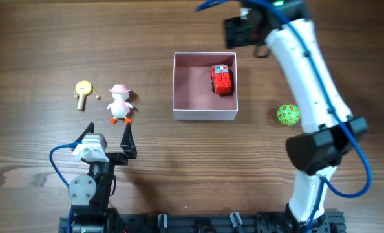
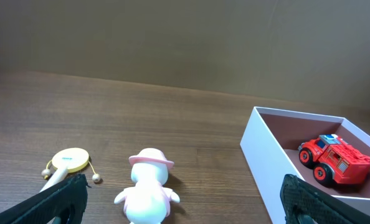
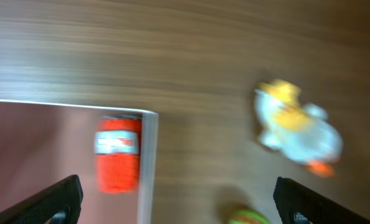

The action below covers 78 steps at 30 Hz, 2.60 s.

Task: Pack container
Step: 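Move the right gripper to the white plush duck and grasp it, then lift the plush duck and carry it over the box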

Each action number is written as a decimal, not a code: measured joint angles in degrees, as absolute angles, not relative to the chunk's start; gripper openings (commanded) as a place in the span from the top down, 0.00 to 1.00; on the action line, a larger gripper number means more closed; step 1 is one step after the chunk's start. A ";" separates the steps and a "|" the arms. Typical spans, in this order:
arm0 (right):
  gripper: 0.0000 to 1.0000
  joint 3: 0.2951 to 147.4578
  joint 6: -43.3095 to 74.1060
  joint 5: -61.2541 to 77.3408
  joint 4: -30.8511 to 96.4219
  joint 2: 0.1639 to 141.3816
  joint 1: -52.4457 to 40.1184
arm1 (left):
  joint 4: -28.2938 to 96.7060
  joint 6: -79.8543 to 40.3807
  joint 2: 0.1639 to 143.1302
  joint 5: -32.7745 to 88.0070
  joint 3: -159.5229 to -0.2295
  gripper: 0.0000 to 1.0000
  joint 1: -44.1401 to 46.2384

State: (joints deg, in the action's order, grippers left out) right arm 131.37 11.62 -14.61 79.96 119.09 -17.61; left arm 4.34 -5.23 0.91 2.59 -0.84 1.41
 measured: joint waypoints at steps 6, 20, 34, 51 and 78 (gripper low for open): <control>0.01 131.28 -1.34 -9.06 83.57 118.78 -3.38 | 4.32 -5.23 0.91 2.59 -0.84 0.00 1.41; 0.00 124.95 -22.83 2.70 73.84 122.50 10.28 | 4.34 -5.23 0.91 2.59 -0.84 0.00 1.41; 0.03 118.04 -25.80 2.98 67.40 133.40 10.26 | 4.34 -5.23 0.91 2.59 -0.84 0.00 1.41; 0.95 118.45 -20.73 2.50 69.25 134.87 10.28 | 4.34 -5.23 0.91 2.59 -0.84 0.00 1.41; 0.95 139.90 17.37 4.62 82.39 115.68 -19.59 | 4.34 -5.23 0.91 2.59 -0.84 0.00 1.41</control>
